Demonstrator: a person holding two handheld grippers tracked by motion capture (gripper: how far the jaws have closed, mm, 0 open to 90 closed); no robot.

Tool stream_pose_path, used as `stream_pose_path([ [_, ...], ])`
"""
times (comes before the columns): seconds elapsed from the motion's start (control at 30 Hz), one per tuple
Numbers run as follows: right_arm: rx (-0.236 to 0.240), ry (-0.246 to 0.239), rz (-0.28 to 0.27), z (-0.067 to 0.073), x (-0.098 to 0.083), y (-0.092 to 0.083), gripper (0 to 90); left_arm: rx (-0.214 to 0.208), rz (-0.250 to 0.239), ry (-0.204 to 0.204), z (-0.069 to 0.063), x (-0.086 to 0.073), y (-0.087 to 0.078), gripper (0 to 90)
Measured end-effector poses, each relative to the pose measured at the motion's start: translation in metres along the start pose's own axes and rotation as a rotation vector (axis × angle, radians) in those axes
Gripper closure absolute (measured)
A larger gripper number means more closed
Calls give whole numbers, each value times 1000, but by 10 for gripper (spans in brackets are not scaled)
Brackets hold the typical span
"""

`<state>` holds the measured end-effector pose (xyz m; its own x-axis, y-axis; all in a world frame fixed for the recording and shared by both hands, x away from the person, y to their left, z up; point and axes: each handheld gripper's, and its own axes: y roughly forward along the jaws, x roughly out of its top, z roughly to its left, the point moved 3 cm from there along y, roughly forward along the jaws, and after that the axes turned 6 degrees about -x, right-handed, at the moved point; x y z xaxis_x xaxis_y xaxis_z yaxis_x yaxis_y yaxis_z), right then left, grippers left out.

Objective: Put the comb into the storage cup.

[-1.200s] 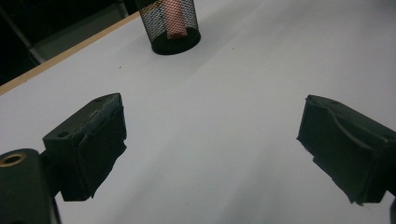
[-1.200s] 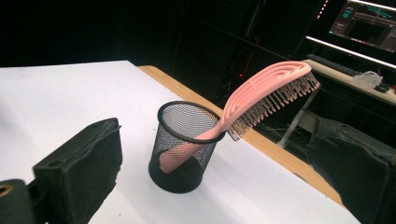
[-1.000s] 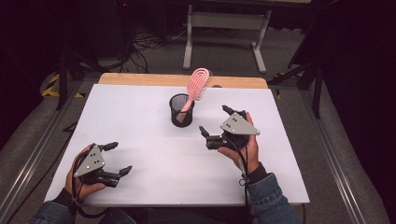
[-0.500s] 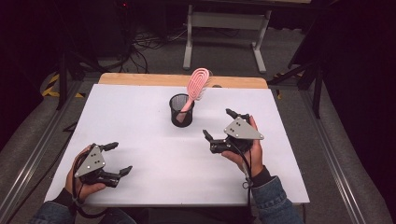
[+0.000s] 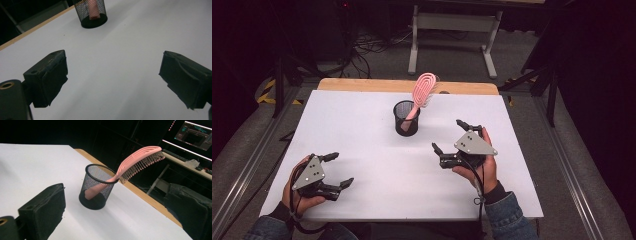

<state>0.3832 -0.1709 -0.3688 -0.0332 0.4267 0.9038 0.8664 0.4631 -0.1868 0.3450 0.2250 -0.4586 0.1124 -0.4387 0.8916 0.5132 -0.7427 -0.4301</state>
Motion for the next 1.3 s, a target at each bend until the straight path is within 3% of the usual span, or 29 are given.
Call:
stream_pose_path([
  [0.7,-22,-33,7,-2,-19,-12,45,-3,3,3,-1,0,1,89],
  [1.07,-18,-19,4,-6,-31,-17,45,-1,3,6,-1,0,1,89],
  [1.3,-28,-2,34,-11,-48,-23,40,-3,4,6,-1,0,1,89],
])
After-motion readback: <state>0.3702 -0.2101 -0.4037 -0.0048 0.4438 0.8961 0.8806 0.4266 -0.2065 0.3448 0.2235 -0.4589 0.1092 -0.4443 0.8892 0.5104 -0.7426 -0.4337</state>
